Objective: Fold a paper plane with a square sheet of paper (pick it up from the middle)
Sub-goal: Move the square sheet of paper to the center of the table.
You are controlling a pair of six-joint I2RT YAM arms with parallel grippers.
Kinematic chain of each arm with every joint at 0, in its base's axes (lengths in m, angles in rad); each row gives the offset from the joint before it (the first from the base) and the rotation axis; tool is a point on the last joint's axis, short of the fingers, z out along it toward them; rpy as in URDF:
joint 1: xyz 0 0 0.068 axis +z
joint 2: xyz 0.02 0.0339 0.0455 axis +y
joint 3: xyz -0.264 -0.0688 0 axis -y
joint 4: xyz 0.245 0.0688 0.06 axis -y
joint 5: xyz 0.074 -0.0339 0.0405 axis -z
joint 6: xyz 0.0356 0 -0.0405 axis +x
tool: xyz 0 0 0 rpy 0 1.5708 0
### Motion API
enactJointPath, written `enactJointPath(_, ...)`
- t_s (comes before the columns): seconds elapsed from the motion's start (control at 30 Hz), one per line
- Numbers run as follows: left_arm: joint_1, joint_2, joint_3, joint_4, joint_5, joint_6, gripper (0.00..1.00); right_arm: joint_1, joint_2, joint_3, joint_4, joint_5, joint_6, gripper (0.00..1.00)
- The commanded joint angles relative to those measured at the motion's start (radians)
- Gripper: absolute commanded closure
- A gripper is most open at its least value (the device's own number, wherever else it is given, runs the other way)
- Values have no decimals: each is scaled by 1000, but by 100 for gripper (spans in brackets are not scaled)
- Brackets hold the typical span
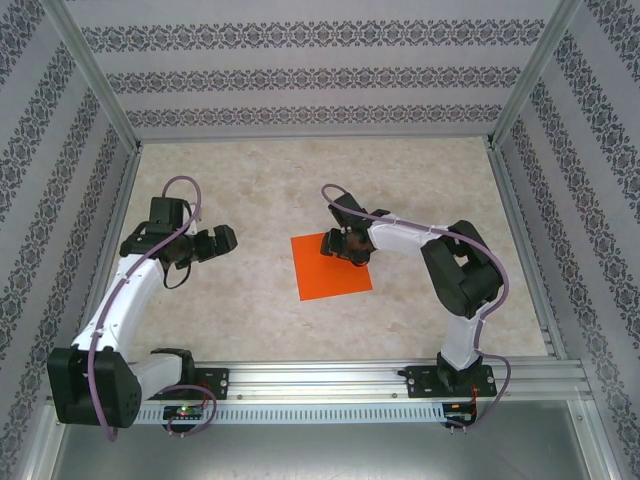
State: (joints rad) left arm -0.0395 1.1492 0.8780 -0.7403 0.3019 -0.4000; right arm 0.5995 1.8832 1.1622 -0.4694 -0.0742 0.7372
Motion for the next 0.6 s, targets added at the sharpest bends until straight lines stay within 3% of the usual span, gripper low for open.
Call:
enactJointPath(0.0,4,19,31,53,145,-15,0,0,-12,11,-77,64,5,40)
enactJointPath(0.13,-58,64,27,97,215,-45,0,19,-99,8,-67,102,5,40)
enactJointPath(0.23,-145,120,43,99,221,-59,0,-10,-118,-21,36,19,2,42)
enactJointPath(0.57,-322,203,28,220,195,-147,0,-17,65,107,82,-159,-33,47)
